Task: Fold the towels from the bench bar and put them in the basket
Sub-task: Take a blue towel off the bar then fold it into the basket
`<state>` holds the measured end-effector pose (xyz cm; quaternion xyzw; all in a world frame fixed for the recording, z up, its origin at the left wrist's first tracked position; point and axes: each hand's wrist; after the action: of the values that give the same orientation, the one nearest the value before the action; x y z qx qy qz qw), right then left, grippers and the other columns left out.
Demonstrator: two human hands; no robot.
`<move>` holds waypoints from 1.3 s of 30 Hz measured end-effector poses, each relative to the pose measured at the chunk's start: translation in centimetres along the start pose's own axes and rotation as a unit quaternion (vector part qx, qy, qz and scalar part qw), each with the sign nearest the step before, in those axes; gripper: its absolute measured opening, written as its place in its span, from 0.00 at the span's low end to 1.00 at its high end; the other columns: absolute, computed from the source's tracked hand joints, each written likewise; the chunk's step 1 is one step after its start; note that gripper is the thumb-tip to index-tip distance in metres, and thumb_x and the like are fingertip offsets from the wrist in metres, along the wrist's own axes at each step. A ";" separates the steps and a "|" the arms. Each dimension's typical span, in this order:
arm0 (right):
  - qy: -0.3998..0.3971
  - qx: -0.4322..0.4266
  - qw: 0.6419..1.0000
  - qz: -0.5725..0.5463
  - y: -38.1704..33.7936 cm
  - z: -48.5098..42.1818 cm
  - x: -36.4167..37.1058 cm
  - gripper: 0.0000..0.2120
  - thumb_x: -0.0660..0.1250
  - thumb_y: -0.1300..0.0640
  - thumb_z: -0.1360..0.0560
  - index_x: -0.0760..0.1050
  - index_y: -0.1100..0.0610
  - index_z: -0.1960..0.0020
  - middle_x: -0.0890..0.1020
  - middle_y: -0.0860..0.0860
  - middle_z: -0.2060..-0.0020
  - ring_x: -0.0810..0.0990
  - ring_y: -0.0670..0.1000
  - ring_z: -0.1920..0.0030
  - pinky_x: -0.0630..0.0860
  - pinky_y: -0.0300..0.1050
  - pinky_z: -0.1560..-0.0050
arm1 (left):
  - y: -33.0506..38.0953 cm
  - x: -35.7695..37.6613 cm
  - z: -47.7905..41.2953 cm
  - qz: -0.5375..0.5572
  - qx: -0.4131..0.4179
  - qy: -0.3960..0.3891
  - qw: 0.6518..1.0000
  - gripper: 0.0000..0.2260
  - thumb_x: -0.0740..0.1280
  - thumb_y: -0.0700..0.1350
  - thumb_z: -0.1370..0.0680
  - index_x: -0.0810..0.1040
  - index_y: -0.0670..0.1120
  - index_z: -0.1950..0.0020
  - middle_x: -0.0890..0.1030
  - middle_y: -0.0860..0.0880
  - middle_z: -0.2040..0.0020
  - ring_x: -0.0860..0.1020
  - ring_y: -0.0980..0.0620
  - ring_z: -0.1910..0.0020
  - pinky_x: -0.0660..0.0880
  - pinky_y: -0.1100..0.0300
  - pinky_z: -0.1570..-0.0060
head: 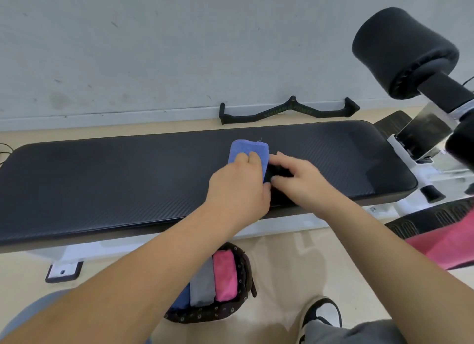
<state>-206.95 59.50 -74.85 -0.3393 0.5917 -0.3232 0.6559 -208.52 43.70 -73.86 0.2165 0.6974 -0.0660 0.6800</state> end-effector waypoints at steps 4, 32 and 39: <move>0.065 0.058 0.996 -0.005 0.5 -0.7 0.7 0.13 0.63 0.54 0.18 0.84 0.59 0.49 0.85 0.49 0.46 0.79 0.44 0.41 0.74 0.41 0.40 | -0.9 -0.9 -0.8 0.133 0.002 -0.059 0.989 0.10 0.57 0.49 0.16 0.68 0.47 0.56 0.73 0.49 0.60 0.74 0.46 0.61 0.66 0.53 0.67; -0.319 0.141 0.932 -0.102 -4.5 10.4 10.5 0.27 0.71 0.34 0.26 0.79 0.48 0.34 0.85 0.46 0.41 0.83 0.50 0.38 0.79 0.54 0.34 | -10.6 -2.1 14.9 0.626 -0.223 -0.202 0.719 0.15 0.72 0.34 0.24 0.80 0.42 0.38 0.86 0.41 0.43 0.86 0.44 0.45 0.83 0.48 0.47; -0.305 0.214 0.917 -0.141 -0.1 9.5 15.9 0.20 0.76 0.46 0.25 0.80 0.51 0.36 0.87 0.51 0.43 0.85 0.54 0.41 0.81 0.54 0.38 | -12.9 3.6 16.5 0.634 -0.306 -0.232 0.671 0.18 0.72 0.38 0.27 0.80 0.43 0.37 0.85 0.41 0.42 0.84 0.42 0.42 0.80 0.41 0.38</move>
<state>-196.00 46.87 -82.96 -0.3532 0.2258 -0.4117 0.8092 -198.37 26.50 -81.07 0.3642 0.1936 0.5500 0.7262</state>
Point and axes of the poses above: each hand's wrist, its own z-axis away from the middle knuckle, its own x-axis out of the palm, y = z × x
